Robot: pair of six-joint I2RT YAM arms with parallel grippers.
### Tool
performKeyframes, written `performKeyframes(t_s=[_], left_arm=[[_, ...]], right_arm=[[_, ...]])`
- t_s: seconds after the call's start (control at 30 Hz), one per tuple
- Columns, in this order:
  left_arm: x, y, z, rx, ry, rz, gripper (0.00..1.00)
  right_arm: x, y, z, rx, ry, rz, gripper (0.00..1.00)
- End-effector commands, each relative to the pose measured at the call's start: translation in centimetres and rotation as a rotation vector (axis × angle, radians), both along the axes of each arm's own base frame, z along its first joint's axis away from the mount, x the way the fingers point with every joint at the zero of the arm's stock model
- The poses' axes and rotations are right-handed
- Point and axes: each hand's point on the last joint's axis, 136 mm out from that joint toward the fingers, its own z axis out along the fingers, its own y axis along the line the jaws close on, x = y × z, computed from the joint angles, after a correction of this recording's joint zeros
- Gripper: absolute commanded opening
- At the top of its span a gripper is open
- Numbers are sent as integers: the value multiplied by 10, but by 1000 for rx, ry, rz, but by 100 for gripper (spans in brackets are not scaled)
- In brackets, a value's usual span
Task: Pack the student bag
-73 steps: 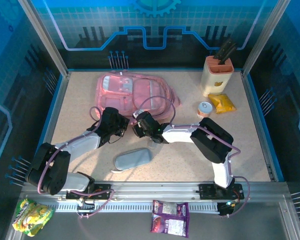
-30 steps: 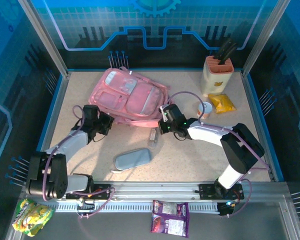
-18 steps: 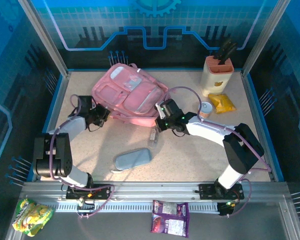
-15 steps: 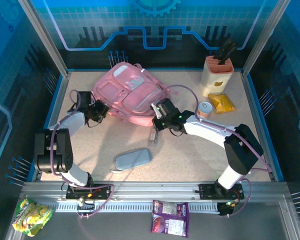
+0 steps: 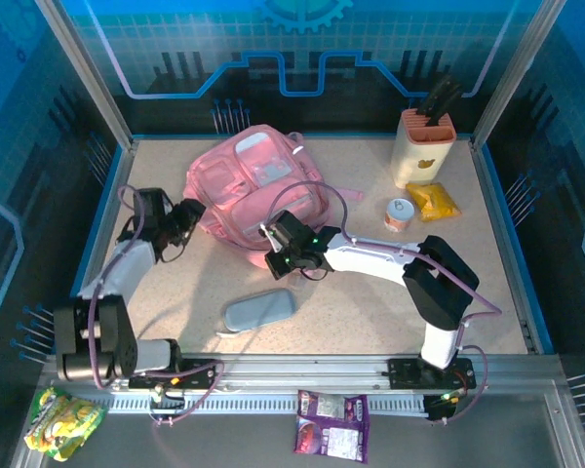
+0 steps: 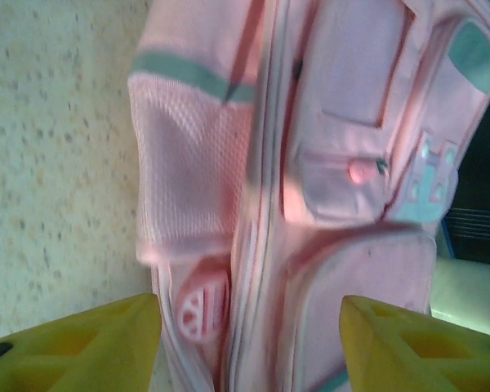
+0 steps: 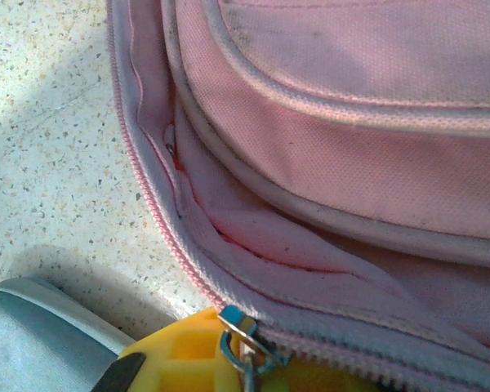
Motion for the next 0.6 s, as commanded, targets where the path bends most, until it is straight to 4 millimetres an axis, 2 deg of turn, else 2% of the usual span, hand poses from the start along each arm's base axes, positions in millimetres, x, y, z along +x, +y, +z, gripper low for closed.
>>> performKeyframes(t_s=[0.0, 0.07, 0.17, 0.27, 0.47, 0.57], left_arm=[[-25, -28, 6, -94, -1, 19, 61], [-38, -47, 9, -114, -14, 19, 62], [-57, -69, 2, -197, 7, 48, 61], [-66, -83, -4, -266, 11, 86, 60], [-61, -117, 3, -326, 29, 51, 59], [-62, -129, -5, -307, 66, 54, 58]], right_arm=[[4, 20, 25, 103, -31, 11, 0], [2, 18, 24, 104, -35, 18, 0], [0, 16, 24, 99, -39, 34, 0], [-3, 16, 22, 105, -35, 49, 0], [-10, 13, 12, 103, -9, 56, 0], [-15, 15, 11, 134, 16, 54, 0]])
